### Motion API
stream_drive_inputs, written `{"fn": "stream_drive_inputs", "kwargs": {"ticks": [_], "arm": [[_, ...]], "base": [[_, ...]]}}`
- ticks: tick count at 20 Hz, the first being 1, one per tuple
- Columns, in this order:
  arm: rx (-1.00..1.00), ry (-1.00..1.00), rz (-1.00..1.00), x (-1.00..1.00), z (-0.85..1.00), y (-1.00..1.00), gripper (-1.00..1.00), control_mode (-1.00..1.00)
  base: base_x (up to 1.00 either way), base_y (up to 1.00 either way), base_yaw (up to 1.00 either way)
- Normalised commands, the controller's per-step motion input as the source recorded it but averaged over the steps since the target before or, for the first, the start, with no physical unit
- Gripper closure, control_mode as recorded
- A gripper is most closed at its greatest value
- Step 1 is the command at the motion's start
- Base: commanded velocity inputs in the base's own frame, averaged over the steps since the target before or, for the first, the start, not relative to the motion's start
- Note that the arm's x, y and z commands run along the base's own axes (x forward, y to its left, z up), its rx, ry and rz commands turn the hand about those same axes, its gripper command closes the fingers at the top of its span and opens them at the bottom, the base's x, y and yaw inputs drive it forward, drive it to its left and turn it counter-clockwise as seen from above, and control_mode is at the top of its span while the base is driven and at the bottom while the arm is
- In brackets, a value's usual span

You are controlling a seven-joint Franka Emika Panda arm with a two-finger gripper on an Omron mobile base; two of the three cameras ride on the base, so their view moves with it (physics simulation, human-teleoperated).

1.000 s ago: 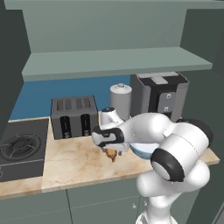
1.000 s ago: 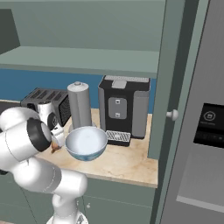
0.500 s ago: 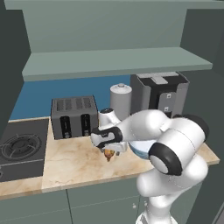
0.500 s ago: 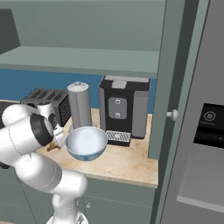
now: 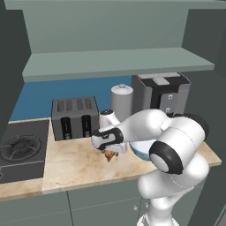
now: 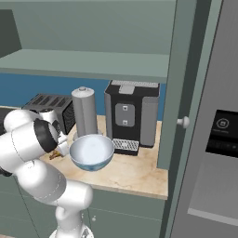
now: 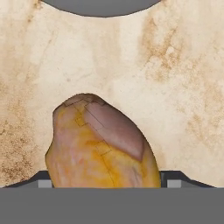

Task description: Retrieve the bowl from the cabinet, then place the raw meat into the bowl to avoid contamination.

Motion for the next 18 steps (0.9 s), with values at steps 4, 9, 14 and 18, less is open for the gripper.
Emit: {"fn": "stream_drive_inputs", "kwargs": {"ticks": [4, 9, 14, 18], "arm": [[0.00, -0.03, 0.00, 0.00, -0.06, 0.00, 1.00, -1.00], [0.00, -0.01, 0.00, 0.00, 0.00, 0.00, 1.00, -1.00], [0.00, 0.00, 0.00, 0.00, 0.01, 0.00, 1.00, -1.00], [0.00, 0.00, -0.01, -0.08, 0.20, 0.00, 1.00, -1.00]], "base": [[0.00, 0.00, 0.00], [0.00, 0.00, 0.00], [0.00, 0.00, 0.00], [0.00, 0.00, 0.00]]}}
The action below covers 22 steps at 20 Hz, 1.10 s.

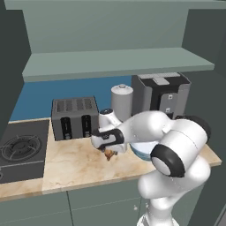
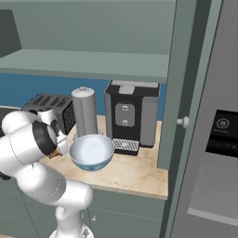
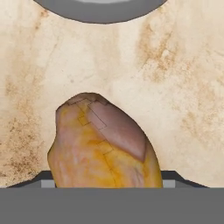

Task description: Retrieve the bowl from the cabinet, then place the raw meat into the bowl to avoid contamination.

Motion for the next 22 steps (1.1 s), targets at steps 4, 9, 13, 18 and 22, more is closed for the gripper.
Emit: {"fn": "stream_drive_inputs", "kwargs": {"ticks": [4, 9, 13, 18, 22], "arm": [[-0.01, 0.00, -0.02, -0.29, 0.39, 0.00, 1.00, -1.00], [-0.04, 0.00, -0.07, -0.25, 0.54, 0.01, 1.00, -1.00], [-0.11, -0.03, -0.06, -0.36, 0.55, 0.00, 1.00, -1.00], [-0.09, -0.01, -0.11, -0.41, 0.52, -0.03, 1.00, -1.00], [-0.03, 0.00, -0.11, -0.40, 0.53, -0.22, 1.00, -1.00]], "base": [[0.00, 0.00, 0.00], [0.00, 0.00, 0.00], [0.00, 0.00, 0.00], [0.00, 0.00, 0.00], [0.00, 0.00, 0.00]]}}
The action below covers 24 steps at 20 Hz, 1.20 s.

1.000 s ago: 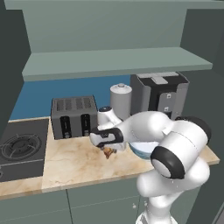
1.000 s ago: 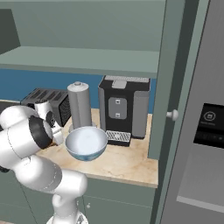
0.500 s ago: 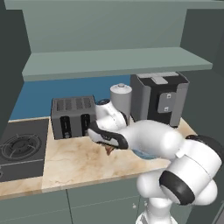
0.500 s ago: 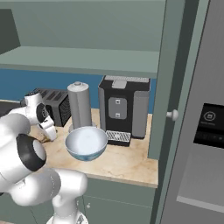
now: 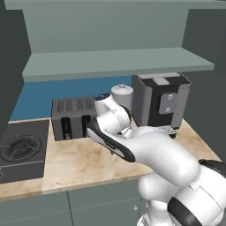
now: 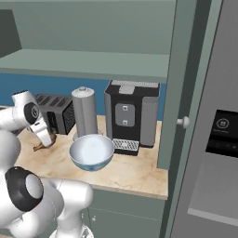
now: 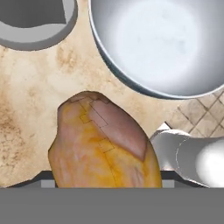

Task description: Retrieve the bowl from the cabinet, then place the raw meat into the bowl to avoid contamination.

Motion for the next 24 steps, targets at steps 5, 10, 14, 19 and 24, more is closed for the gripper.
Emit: {"fn": "stream_drive_inputs", "kwargs": {"ticks": [5, 10, 14, 19, 24], "arm": [[0.00, 0.00, -0.08, -0.39, 0.62, -0.41, 1.00, -1.00], [0.00, -0.02, -0.02, -0.34, 0.51, -0.43, 1.00, -1.00], [0.00, 0.00, 0.00, -0.23, 0.29, -0.53, 1.00, -1.00], [0.00, -0.05, 0.00, -0.04, 0.01, -0.67, 1.00, -1.00], [0.00, -0.19, 0.03, 0.00, 0.00, -0.70, 1.00, -1.00]], "base": [[0.00, 0.00, 0.00], [0.00, 0.00, 0.00], [0.00, 0.00, 0.00], [0.00, 0.00, 0.00], [0.00, 0.00, 0.00]]}}
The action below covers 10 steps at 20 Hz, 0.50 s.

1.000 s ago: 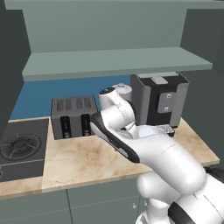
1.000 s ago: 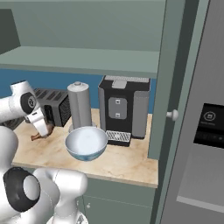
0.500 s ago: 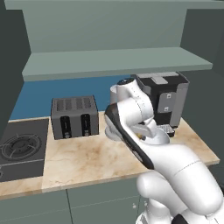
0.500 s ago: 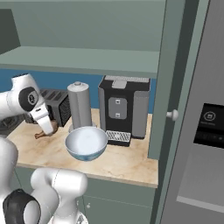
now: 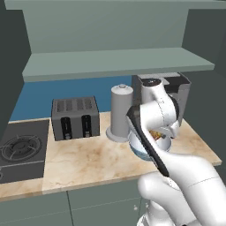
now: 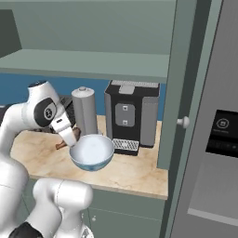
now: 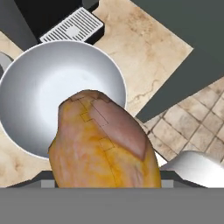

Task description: Retrieve the bowl from the cabinet, then place the raw meat into the bowl to avoid contamination.

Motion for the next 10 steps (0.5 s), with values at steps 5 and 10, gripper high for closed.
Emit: {"fn": "stream_drive_inputs", "kwargs": {"ticks": [5, 10], "arm": [[0.00, -0.13, 0.06, 0.00, 0.00, -0.46, 1.00, -1.00], [0.00, -0.02, 0.03, 0.06, -0.03, -0.02, 1.00, -1.00]], "base": [[0.00, 0.00, 0.00], [0.00, 0.00, 0.00]]}}
